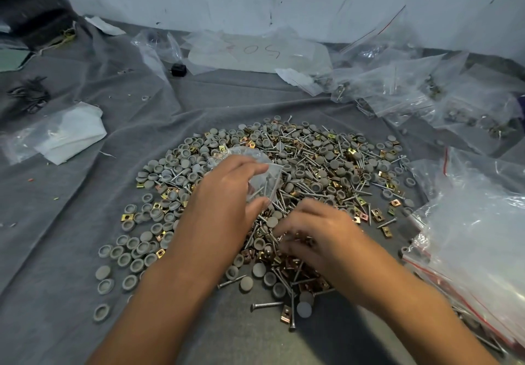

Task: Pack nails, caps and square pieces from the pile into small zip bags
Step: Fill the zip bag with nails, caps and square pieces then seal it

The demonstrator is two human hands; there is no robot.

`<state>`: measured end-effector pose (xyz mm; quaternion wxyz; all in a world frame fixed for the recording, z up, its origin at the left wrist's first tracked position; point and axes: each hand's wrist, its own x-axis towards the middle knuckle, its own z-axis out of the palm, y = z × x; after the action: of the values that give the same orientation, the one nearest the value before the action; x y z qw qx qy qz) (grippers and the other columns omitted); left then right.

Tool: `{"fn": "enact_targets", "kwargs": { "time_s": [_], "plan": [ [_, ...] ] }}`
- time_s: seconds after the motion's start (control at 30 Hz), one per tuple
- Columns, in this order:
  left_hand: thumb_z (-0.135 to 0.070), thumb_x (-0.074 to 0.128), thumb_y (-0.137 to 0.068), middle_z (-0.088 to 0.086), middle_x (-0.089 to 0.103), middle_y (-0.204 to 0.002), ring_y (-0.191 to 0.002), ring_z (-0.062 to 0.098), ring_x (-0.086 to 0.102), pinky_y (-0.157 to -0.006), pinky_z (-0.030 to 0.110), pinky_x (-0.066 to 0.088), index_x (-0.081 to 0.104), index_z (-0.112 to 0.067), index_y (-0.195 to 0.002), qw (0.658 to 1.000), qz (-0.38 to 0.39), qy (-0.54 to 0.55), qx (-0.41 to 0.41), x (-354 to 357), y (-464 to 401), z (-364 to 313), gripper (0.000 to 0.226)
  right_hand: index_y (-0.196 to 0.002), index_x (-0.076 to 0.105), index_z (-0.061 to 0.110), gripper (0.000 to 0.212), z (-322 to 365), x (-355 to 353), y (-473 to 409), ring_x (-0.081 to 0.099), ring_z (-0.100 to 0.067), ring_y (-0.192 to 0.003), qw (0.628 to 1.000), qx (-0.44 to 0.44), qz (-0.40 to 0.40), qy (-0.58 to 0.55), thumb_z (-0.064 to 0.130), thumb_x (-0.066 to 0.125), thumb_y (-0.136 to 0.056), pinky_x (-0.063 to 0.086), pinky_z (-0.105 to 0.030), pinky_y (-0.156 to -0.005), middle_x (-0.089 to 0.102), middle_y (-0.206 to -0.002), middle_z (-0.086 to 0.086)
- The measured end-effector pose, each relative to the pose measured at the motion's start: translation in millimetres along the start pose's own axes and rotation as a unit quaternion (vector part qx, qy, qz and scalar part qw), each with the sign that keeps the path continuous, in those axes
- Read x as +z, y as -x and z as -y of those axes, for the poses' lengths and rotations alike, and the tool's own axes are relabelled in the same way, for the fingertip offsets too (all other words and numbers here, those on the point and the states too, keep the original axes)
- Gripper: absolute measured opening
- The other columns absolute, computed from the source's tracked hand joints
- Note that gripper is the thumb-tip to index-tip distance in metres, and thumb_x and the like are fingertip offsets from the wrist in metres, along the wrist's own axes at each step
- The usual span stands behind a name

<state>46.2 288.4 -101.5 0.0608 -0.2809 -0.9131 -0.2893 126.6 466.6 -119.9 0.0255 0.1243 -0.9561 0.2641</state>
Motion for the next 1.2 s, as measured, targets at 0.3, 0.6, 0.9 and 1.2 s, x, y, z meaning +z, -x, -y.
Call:
{"fn": "enact_targets", "kwargs": {
  "time_s": [0.3, 0.6, 0.9, 1.2],
  "plan": [
    [-0.029, 0.078, -0.080, -0.014, 0.059, -0.125, -0.078, -0.014, 0.048, -0.073, 0.001, 0.032, 0.060, -0.027, -0.131, 1.000, 0.006, 0.002, 0.001, 0, 0, -1, 0.054, -0.121, 0.059, 0.046, 0.029, -8, -5, 3, 0.052, -0.001, -0.100, 0.992, 0.040, 0.069, 0.097, 0.053, 0.061, -0.093, 0.049, -0.023, -0.082, 0.050, -0.105, 0.022],
    [-0.032, 0.078, -0.076, -0.013, 0.060, -0.126, -0.089, -0.003, 0.052, -0.091, 0.011, 0.037, 0.060, -0.027, -0.130, 1.000, 0.007, -0.005, 0.003, 3, 0, -3, 0.057, -0.113, 0.072, 0.021, 0.025, 1, -11, -8, 0.061, -0.004, -0.093, 0.974, -0.018, -0.225, -0.013, 0.034, 0.065, -0.093, 0.054, -0.024, -0.080, 0.062, -0.104, 0.009],
    [-0.028, 0.081, -0.077, -0.013, 0.059, -0.125, -0.093, -0.005, 0.050, -0.092, 0.009, 0.033, 0.061, -0.026, -0.131, 1.000, 0.011, -0.001, 0.010, 4, 2, -7, 0.058, -0.101, 0.071, 0.016, 0.015, 10, 4, -24, 0.061, -0.010, -0.090, 0.955, -0.003, -0.295, 0.023, 0.019, 0.077, -0.087, 0.052, -0.028, -0.075, 0.069, -0.098, 0.008],
    [-0.027, 0.083, -0.077, -0.016, 0.058, -0.122, -0.084, -0.005, 0.056, -0.088, 0.012, 0.040, 0.062, -0.027, -0.130, 1.000, -0.001, 0.006, -0.005, 1, 0, -4, 0.057, -0.102, 0.063, 0.037, 0.016, 20, 7, -5, 0.051, -0.003, -0.099, 0.999, -0.033, 0.011, 0.023, 0.044, 0.068, -0.089, 0.050, -0.032, -0.083, 0.057, -0.104, 0.019]
  ]
}}
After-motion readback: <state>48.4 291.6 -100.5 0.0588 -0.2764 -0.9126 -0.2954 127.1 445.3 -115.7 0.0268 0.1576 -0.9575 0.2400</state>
